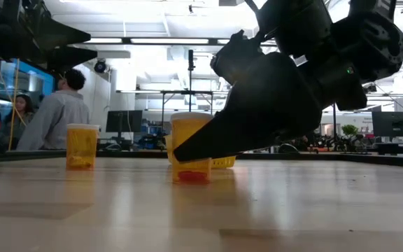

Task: Pick and place pill bottles into a basket
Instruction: Put the orange pill bottle into the yellow bin

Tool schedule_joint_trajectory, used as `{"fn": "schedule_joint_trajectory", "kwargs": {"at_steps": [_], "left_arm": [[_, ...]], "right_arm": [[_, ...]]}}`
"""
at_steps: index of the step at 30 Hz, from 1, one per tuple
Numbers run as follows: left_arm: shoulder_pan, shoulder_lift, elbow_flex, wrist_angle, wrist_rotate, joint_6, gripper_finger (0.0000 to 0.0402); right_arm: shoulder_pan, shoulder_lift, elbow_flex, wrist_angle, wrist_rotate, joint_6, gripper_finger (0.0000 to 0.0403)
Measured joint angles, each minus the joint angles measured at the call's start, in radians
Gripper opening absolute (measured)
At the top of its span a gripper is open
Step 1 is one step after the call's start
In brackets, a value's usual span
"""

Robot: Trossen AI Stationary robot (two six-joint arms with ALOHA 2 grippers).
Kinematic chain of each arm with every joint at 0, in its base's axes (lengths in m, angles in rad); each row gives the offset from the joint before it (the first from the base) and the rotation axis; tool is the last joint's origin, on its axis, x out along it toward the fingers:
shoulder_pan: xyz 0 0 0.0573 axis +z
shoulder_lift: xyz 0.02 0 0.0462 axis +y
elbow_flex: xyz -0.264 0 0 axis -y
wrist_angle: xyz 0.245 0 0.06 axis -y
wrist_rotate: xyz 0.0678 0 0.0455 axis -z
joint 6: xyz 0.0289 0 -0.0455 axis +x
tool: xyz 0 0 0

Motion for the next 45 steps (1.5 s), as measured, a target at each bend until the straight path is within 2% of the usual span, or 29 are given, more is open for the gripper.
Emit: {"fn": "schedule_joint_trajectory", "kwargs": {"at_steps": [6, 24, 37, 41, 45], "left_arm": [[0.000, 0.000, 0.000, 0.000, 0.000, 0.000, 0.0292], [0.000, 0.000, 0.000, 0.000, 0.000, 0.000, 0.0292], [0.000, 0.000, 0.000, 0.000, 0.000, 0.000, 0.0292], [0.000, 0.000, 0.000, 0.000, 0.000, -0.001, 0.0292], [0.000, 0.000, 0.000, -0.001, 0.002, -0.001, 0.0292]], "right_arm": [[0.000, 0.000, 0.000, 0.000, 0.002, -0.001, 0.0282], [0.000, 0.000, 0.000, 0.000, 0.003, -0.001, 0.0196], [-0.026, -0.008, 0.024, -0.001, -0.022, -0.010, 0.0194], [-0.036, -0.045, 0.040, -0.008, -0.042, -0.052, 0.0194], [-0.060, -0.097, 0.048, -0.087, -0.028, -0.072, 0.0194]]}}
